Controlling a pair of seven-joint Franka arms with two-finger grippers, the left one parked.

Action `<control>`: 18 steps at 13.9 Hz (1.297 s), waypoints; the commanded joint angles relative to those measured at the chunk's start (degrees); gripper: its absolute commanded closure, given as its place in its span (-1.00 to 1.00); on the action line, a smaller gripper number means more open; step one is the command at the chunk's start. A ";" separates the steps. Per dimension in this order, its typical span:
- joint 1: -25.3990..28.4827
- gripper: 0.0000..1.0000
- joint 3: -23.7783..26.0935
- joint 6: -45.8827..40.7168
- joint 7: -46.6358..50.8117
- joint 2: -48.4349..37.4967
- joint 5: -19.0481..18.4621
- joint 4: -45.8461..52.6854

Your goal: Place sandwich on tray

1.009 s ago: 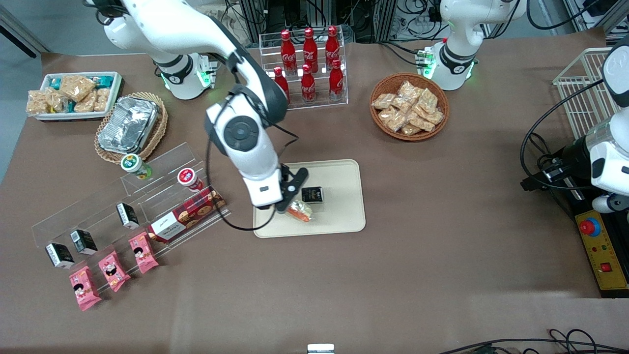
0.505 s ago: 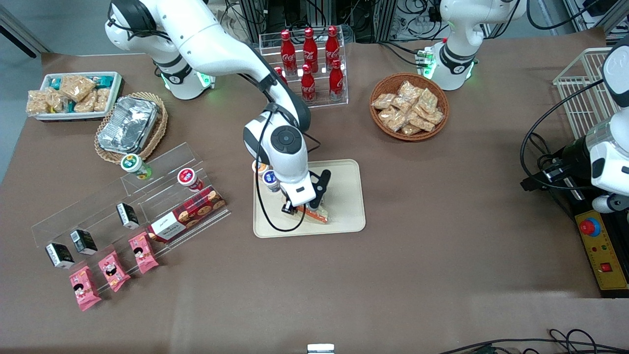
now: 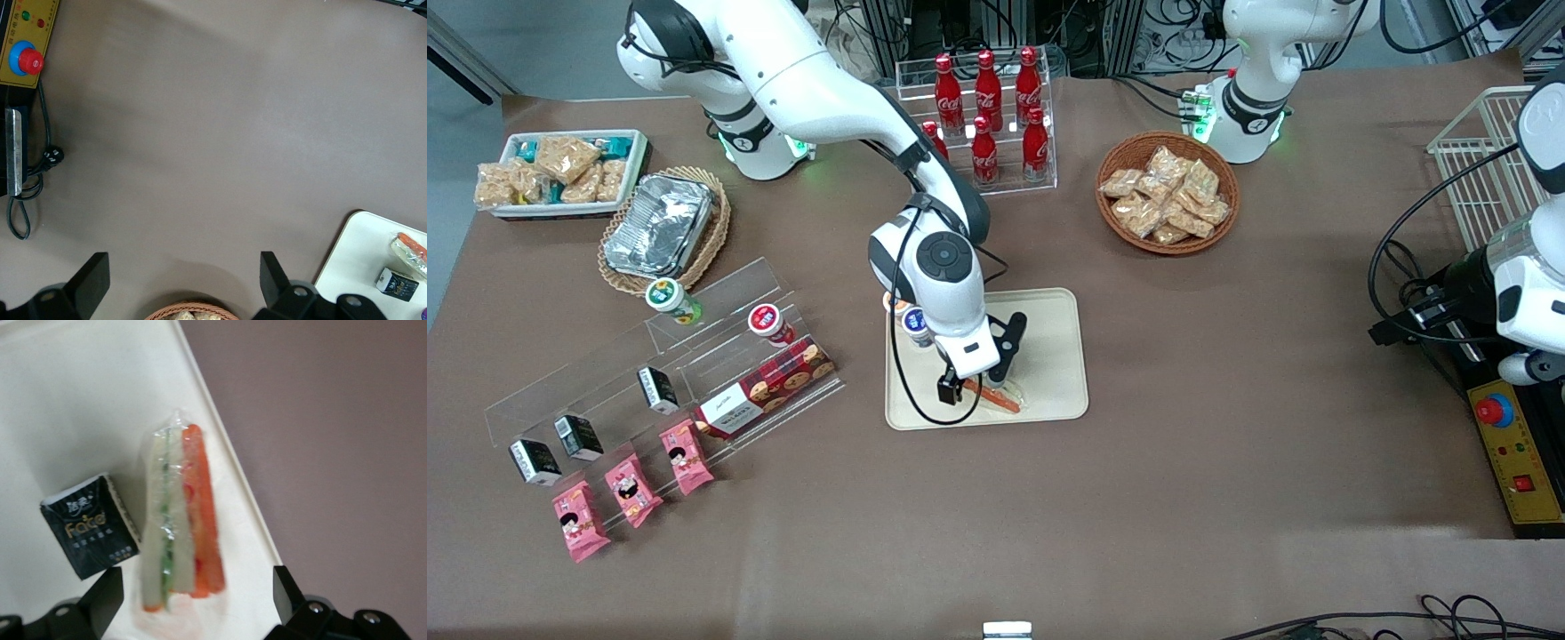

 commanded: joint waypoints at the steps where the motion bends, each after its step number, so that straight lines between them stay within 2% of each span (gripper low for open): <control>1: -2.93 -0.99 0.00 -5.79 -0.19 -5.83 0.36 0.25; 4: -7.68 -0.99 -0.17 -14.40 0.60 -12.24 4.49 0.33; 9: -16.73 -0.99 -0.18 -28.46 9.21 -21.74 4.59 0.33; 13: -25.86 -0.99 -0.09 -36.03 8.69 -26.49 4.67 0.34; 18: -35.36 -0.99 0.18 -40.87 7.38 -28.35 4.41 0.60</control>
